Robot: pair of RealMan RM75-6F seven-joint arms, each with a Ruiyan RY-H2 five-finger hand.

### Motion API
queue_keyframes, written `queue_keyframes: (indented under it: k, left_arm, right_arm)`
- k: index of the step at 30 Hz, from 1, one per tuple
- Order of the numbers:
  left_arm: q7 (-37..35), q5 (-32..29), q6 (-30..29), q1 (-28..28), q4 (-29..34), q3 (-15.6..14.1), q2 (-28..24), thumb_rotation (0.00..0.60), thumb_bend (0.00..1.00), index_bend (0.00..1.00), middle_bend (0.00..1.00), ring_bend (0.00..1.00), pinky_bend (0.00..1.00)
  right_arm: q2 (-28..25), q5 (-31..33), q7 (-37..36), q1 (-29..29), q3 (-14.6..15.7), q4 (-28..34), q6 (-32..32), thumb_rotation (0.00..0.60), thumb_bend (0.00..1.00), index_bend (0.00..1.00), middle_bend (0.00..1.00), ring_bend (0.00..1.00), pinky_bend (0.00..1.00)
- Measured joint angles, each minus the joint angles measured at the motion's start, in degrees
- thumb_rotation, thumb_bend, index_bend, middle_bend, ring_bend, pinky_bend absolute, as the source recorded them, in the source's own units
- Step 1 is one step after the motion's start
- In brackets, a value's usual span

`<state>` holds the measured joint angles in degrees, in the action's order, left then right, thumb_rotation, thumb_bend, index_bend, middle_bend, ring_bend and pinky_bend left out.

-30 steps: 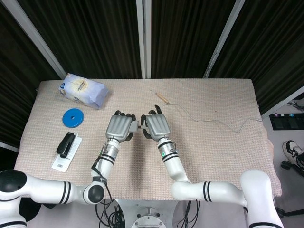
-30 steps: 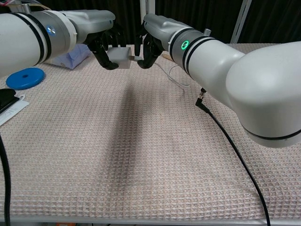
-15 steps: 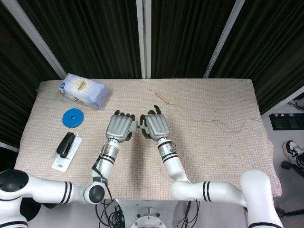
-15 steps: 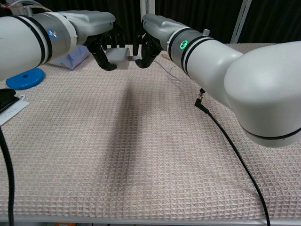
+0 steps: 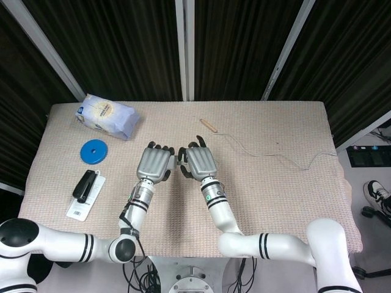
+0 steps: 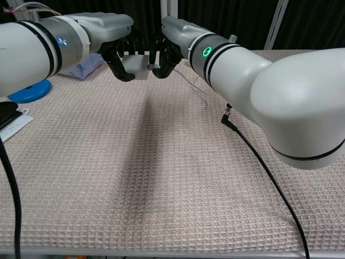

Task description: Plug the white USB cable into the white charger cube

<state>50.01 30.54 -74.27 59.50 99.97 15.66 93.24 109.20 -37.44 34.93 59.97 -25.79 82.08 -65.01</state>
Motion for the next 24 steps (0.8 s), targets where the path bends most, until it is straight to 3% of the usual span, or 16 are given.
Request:
queue_keyframes:
  k: [10,13,18,20,24]
  left_arm:
    - [-0.1,1.2,1.1,-0.2,0.1,-0.5,-0.4,0.6,0.41,0.49,0.49,0.3,0.2]
    - [-0.6,1.0,1.1,-0.5,0.0,-0.1,-0.5,0.6,0.41,0.49,0.49,0.3,0.2]
    - [-1.7,1.0,1.2,-1.1,-0.3,0.1,-0.7,0.6,0.41,0.49,0.47,0.29,0.2]
    - [-2.4,1.1,1.4,-1.5,-0.7,0.0,-0.7,0.6,0.41,0.48,0.46,0.28,0.2]
    - [-3.6,1.2,2.2,-2.3,-1.7,-0.4,-0.9,0.6,0.41,0.44,0.4,0.22,0.19]
  right_arm:
    - [0.5,-0.2,-0.3,0.2,0.2,-0.7,0.3,0.6,0.33,0.56,0.53,0.23,0.0]
    - [-0.1,-0.3,-0.1,-0.1,0.5,-0.2,0.2,0.6,0.3,0.43,0.47,0.21,0.0]
    - [-1.5,-0.4,-0.1,-1.0,1.2,1.4,0.3,0.6,0.09,0.13,0.29,0.09,0.0]
    - [-2.3,-0.7,0.0,-1.4,1.6,2.3,0.3,0.6,0.05,0.03,0.22,0.05,0.0]
    - [-4.8,-1.0,1.0,-2.6,2.8,5.0,-0.4,0.6,0.04,0.0,0.17,0.03,0.0]
